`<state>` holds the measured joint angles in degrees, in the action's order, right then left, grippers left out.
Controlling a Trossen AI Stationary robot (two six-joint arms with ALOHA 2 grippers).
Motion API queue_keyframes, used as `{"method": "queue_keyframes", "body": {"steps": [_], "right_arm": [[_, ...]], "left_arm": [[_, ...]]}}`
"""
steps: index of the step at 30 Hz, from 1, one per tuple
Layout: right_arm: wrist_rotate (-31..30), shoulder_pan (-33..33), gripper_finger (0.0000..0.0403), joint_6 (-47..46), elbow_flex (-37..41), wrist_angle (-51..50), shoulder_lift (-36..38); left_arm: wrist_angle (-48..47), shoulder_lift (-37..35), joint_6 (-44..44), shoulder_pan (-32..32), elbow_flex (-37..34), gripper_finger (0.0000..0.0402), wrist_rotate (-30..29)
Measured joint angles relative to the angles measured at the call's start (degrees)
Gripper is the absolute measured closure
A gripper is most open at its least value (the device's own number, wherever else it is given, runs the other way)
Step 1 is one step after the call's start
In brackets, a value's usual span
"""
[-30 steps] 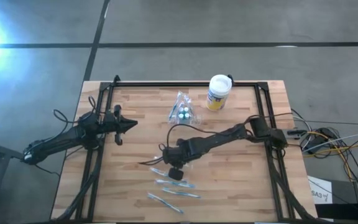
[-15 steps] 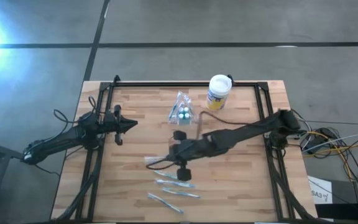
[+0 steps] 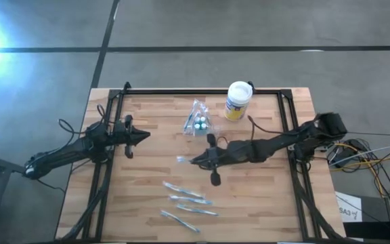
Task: Pick & Place toothbrushing station
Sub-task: Put the blue toothbrush into the transparent organizer
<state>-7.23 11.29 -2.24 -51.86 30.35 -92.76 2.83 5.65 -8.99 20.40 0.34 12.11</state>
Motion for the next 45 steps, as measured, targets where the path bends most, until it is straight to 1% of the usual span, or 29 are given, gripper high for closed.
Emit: {"method": "queue_keyframes", "body": {"steps": [5,8,12,16,18,21,24,27,30,33,36,45], "right_arm": [[0.66,-0.29,0.0385,4.46,5.8,12.68,-1.19],[5.78,-0.64,0.0385,6.23,8.19,18.89,-1.23],[5.65,-0.92,0.0385,6.1,9.27,20.5,-1.06],[5.54,-1.01,0.0385,7.18,9.23,21.38,-1.8],[4.15,-1.2,0.0385,7.13,9.08,21.3,-2.26],[0.2,-2.07,0.0385,6.43,8.22,21.42,-2.81],[-0.38,-3.25,0.0385,4.95,6.36,21.35,-3.85],[-0.21,-4.32,0.0385,4.33,3.02,19.56,-5.29],[-0.21,-5.21,0.0385,4.43,-1.2,14.82,-7.12],[-0.23,-5.8,0.0385,5.62,-5.41,10.28,-8.96],[-0.25,-6.3,0.0385,6.46,-9.64,8.22,-10.82],[-0.4,-7.79,0.0385,9.13,-21.66,0.54,-15.23]], "left_arm": [[2.58,0.43,-0.11,-0.02,0.0,0.0376,1.7],[4.65,1.13,-0.13,-0.19,0.45,0.0379,3.8],[10.26,3.26,-0.22,-1.13,1.81,0.0391,3.86],[15.45,6.85,-0.24,-2.1,2.03,0.0396,3.83],[18.69,8.94,-0.15,-2.61,2.05,0.0389,3.81],[22.75,12.41,0.81,-3.95,2.1,0.036,4.04],[26.19,15.83,2.31,-6.05,2.73,0.0317,4.86],[27.49,19.24,3.91,-8.06,4.57,0.0268,4.84],[28.29,22.16,4.99,-9.68,6.97,0.0222,4.63],[28.61,24.22,5.09,-10.04,9.36,0.0191,3.52],[28.59,26.19,5.31,-10.12,11.4,0.018,3.76],[28.64,31.85,5.37,-10.19,14.45,0.0181,4.42]]}}
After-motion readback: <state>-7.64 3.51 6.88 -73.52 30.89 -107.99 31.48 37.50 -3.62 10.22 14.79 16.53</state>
